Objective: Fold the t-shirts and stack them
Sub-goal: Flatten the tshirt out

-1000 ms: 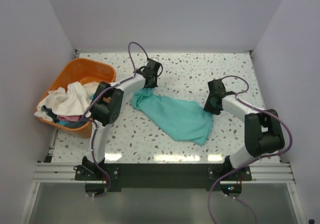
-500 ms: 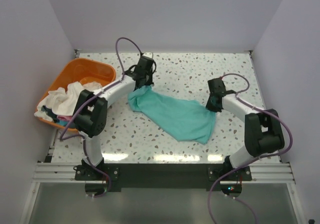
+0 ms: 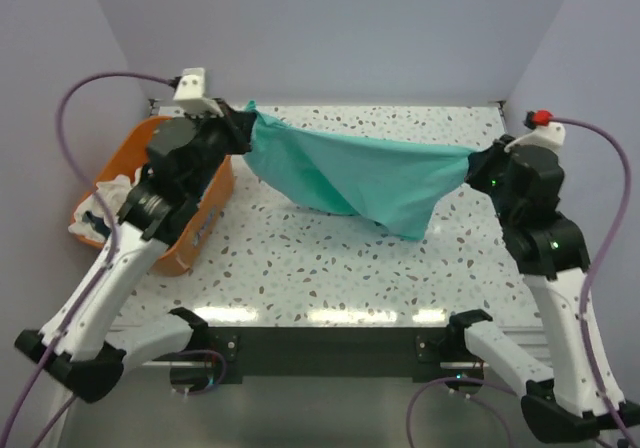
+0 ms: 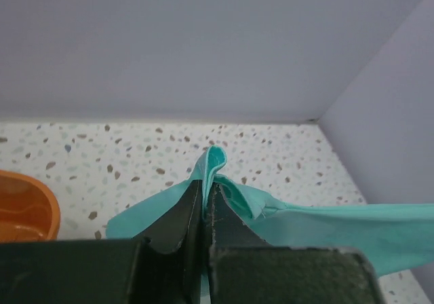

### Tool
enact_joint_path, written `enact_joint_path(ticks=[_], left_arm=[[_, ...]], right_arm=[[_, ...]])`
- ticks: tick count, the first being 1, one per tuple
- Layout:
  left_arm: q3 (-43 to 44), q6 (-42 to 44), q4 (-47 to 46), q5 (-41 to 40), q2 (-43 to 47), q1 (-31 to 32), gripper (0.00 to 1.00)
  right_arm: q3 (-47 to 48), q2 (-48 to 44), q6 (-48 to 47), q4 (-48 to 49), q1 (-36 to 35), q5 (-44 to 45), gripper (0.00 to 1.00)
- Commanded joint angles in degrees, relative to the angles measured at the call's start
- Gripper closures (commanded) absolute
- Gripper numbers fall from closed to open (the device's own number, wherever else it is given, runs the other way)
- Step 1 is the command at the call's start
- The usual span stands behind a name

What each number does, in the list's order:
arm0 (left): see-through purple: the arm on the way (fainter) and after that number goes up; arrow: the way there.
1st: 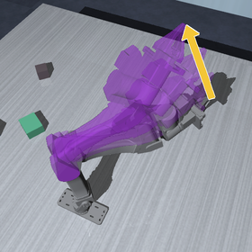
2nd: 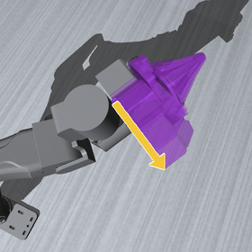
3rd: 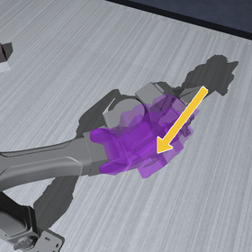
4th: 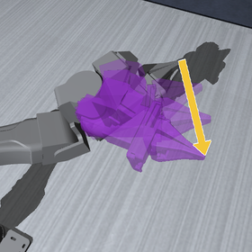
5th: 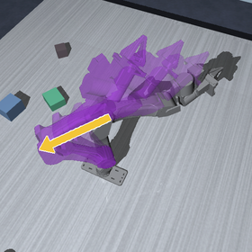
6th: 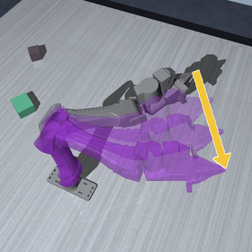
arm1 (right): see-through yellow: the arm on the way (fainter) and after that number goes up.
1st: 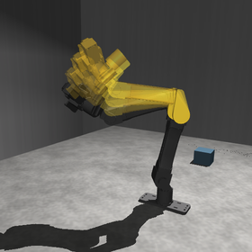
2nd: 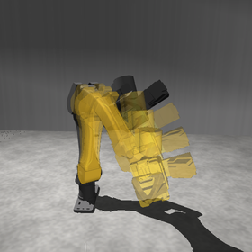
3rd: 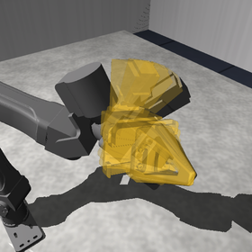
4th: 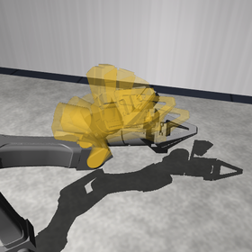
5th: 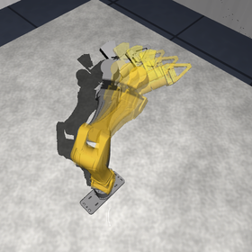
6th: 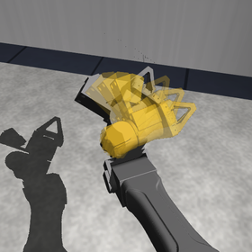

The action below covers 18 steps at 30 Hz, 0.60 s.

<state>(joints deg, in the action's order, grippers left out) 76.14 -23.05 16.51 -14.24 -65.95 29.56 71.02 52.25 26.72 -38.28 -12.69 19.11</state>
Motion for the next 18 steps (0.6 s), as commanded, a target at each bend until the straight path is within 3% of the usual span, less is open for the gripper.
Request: enact_joint_path(ticks=[1,10,14,18], left_arm=[[1.8,-0.2,-2.5,4.0,9.1,0.4,1.0],[17.7,-2.1,-1.7,21.4,18.8,0.4,1.0],[26.7,-1.7,0.0,23.6,18.3,0.1,1.0],[27.8,-1.1,-0.6,23.0,16.7,-0.1,1.0]], right_arm=[[9.2,-5.9,-3.2,-7.7,0.0,-3.6,1.0],[43.5,-7.9,-3.4,-19.1,0.0,-8.7,1.0],[51.3,-7.4,-3.3,-21.1,0.0,-9.4,1.0],[53.5,-5.4,-3.3,-22.9,0.0,-6.6,1.0]])
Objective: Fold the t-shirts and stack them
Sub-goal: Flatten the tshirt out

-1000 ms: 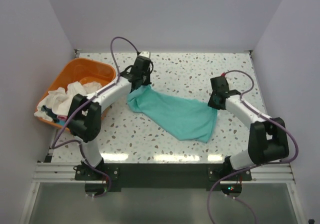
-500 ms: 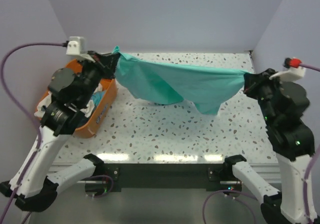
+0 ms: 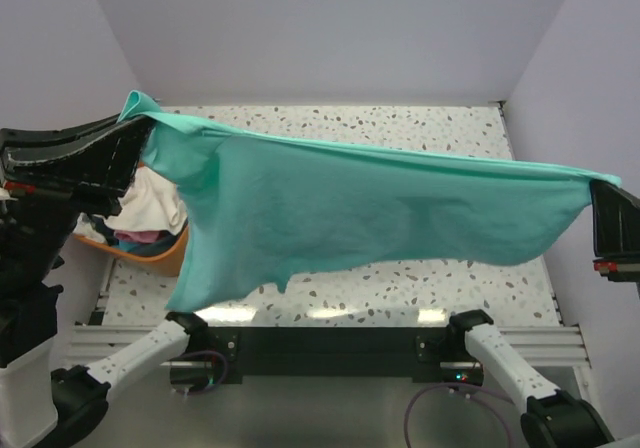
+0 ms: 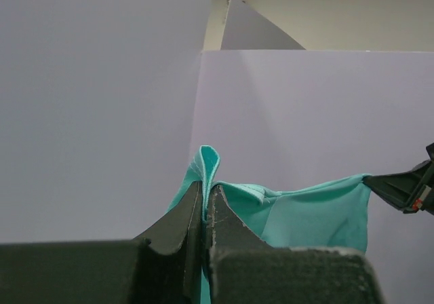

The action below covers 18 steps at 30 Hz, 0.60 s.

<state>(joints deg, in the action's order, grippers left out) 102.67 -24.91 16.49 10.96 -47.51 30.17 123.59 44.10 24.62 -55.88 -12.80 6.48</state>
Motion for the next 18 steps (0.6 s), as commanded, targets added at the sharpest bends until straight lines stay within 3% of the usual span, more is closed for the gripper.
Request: enact_joint_path(ticks=[1,6,11,12,15,17,18], left_arm=[[0.3,0.8,-0.5,-2.8,-2.5,-0.7,1.0],[-5.4,2.1,-2.1,-10.2,-11.2,-0.7,1.0],[-15.0,4.6,-7.8,-23.3,-23.0,-1.0,1.0],[-15.8,5.7,-10.4,-24.3,-28.6,-1.3,1.0],[-15.8,6.2,-13.4,-21.2,-43.3,-2.9,0.99],[-11.8,7.1,-14.7,-19.5,-51.2,-4.2,0.83],[-9.4,8.3,-14.2,-20.2,-59.3,-4.3,0.6]], right_arm=[[-0.1,3.0,-1.2,-5.7,0.1,7.2,1.0],[-9.6,6.4,-1.6,-2.9,0.1,20.9,1.0],[-30.6,11.5,-3.0,9.5,0.1,31.6,1.0],[-36.2,13.3,-3.3,11.9,0.6,35.2,1.0],[-45.1,21.5,-4.1,21.5,3.9,32.9,1.0],[-48.4,29.1,-4.1,29.7,5.6,28.9,1.0],[-49.6,31.8,-4.0,32.0,7.2,27.2,1.0]])
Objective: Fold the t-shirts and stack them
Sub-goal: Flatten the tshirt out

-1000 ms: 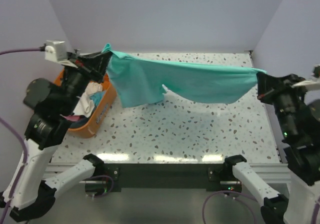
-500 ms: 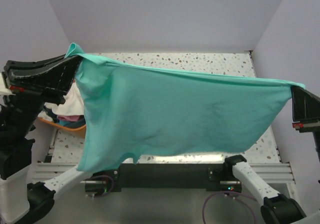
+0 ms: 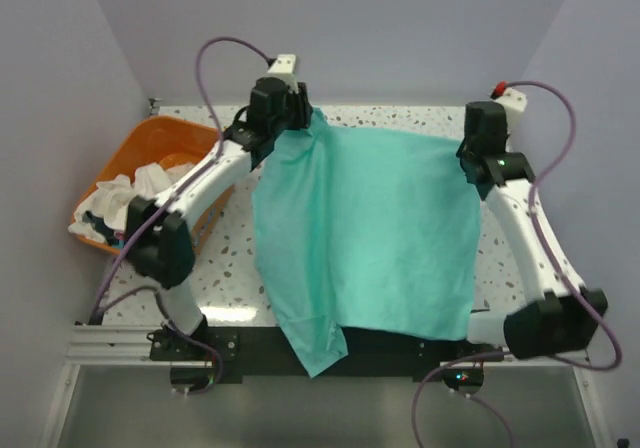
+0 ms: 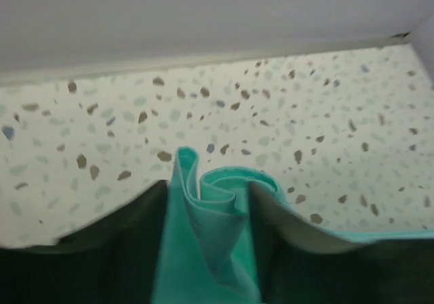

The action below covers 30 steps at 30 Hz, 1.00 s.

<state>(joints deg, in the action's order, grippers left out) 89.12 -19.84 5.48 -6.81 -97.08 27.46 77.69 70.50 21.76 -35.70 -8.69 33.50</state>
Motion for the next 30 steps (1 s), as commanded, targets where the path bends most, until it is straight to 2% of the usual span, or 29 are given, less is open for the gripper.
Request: enact_joint_path(ticks=[1,2,3,5,6,8,9,11,14,15,17,18,20,24,27,30], left_arm=[[10.7,3.4,-1.7,-2.8,-13.8,-1.9,0.13],[15.1,3.3,0.9,-1.9,-17.6,-2.1,0.0],[23.5,3.3,6.0,-1.2,-23.8,-2.3,0.0],[28.6,3.7,8.5,0.8,-27.9,-2.3,0.0],[29.1,3.8,7.8,1.3,-27.6,-2.2,0.0],[26.4,3.8,5.1,3.1,-24.2,-2.2,0.0],[22.1,3.4,2.5,3.7,-22.5,-2.2,0.0],[17.3,2.9,0.6,4.5,-17.2,-2.2,0.0],[7.8,1.1,3.2,3.9,-10.1,-1.6,0.0],[2.4,-0.4,4.4,3.7,-8.3,-1.1,0.0],[-3.9,-2.1,7.0,2.9,-2.5,-0.4,0.0],[-10.8,-4.0,7.0,2.7,-0.5,0.5,0.0],[-20.8,-6.2,5.7,2.6,5.3,2.0,0.0],[-32.3,-10.7,3.6,4.2,11.7,2.2,0.0],[-37.2,-12.5,0.4,5.1,13.3,2.2,0.0],[-36.7,-12.9,0.5,3.0,10.6,1.7,0.0]], right_arm=[[-3.1,8.9,-0.4,12.6,4.0,-3.1,1.0],[-1.9,14.9,-0.1,12.4,5.0,-4.6,0.95],[1.3,18.1,0.0,11.9,6.3,-5.5,0.77],[5.3,24.7,-1.0,8.8,7.0,-7.2,0.46],[8.9,26.1,-1.1,7.4,7.1,-7.4,0.31],[10.6,27.1,-1.4,5.3,7.2,-8.9,0.24],[10.3,26.4,-1.5,5.6,7.1,-9.8,0.02],[9.3,25.0,-1.2,5.4,7.1,-11.6,0.01],[4.9,20.5,0.3,3.9,7.1,-14.9,0.01],[0.4,16.7,0.6,4.7,7.0,-20.1,0.01],[-5.3,12.7,2.5,6.0,6.7,-25.1,0.01],[-10.8,10.9,3.1,6.8,6.1,-29.1,0.01],[-17.7,6.5,4.8,9.8,4.7,-31.8,0.01],[-23.6,4.4,6.1,11.0,2.5,-33.4,0.01],[-26.1,6.3,6.5,12.9,1.7,-33.4,0.01],[-25.0,12.0,6.6,13.6,1.7,-33.4,0.01]])
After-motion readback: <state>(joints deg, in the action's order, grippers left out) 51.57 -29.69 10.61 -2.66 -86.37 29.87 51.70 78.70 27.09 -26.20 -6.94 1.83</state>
